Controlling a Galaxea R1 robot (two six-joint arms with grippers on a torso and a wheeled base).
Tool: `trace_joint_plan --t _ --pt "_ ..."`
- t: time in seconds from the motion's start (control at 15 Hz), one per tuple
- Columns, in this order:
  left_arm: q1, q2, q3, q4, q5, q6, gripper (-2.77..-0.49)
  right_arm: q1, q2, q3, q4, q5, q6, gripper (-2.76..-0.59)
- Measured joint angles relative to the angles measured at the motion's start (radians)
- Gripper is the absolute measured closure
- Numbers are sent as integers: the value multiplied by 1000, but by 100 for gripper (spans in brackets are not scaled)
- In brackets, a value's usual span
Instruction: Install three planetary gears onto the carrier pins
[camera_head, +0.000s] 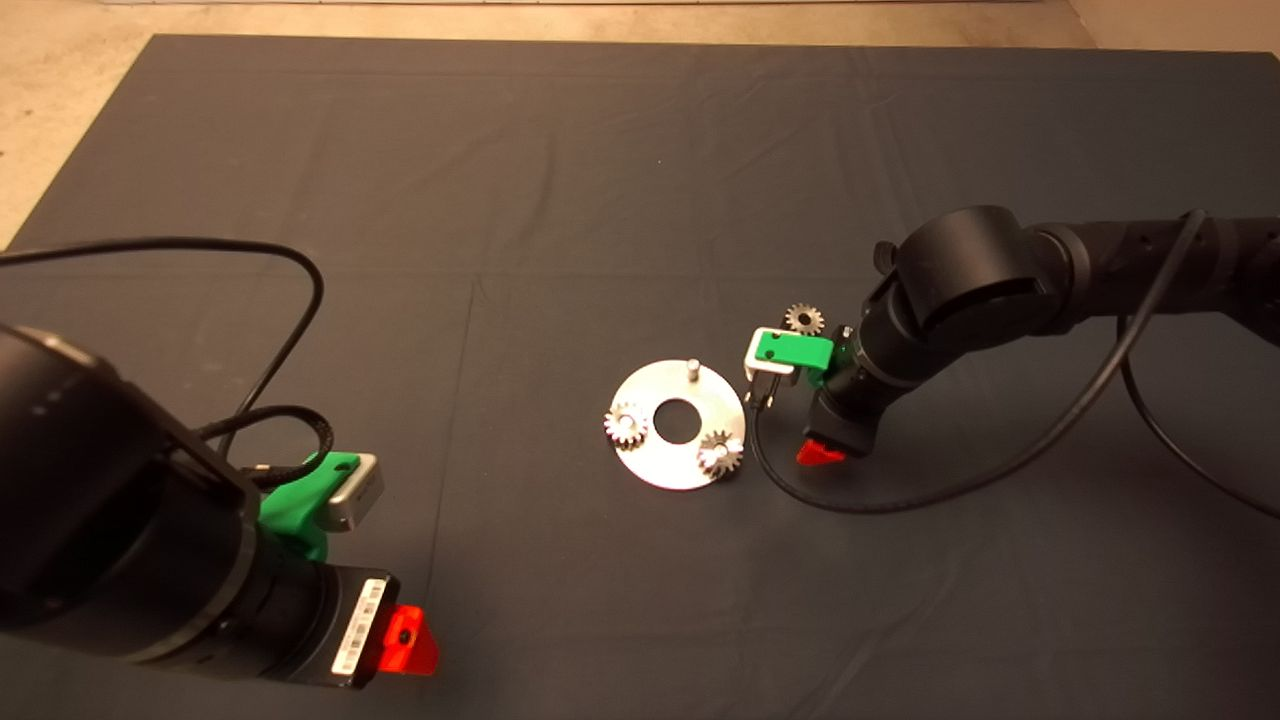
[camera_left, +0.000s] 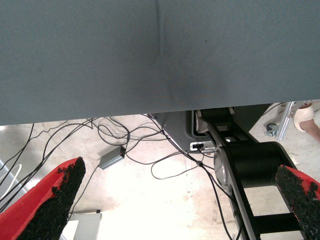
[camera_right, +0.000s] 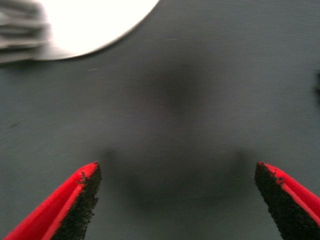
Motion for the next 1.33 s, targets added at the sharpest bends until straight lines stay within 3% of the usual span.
trace_joint_plan --t 0.13,0.27,0.4,0.53,0.73,1.0,1.13,1.33 --pt "0 0 0 0 0 0 -276 21 0 -39 0 -1 14 -232" --pt "0 0 0 0 0 0 -276 60 1 -60 1 -1 27 -246" --pt "0 0 0 0 0 0 -276 105 3 -76 7 0 42 -246" --pt "0 0 0 0 0 0 -276 131 9 -118 18 0 48 -246" --pt "0 0 0 0 0 0 -276 134 26 -212 76 0 52 -246" --pt "0 0 0 0 0 -1 -276 149 66 -332 178 0 56 -246" --pt "0 0 0 0 0 -1 -276 147 89 -363 238 0 59 -246" --pt "0 0 0 0 0 -1 -276 147 117 -411 296 0 74 -246"
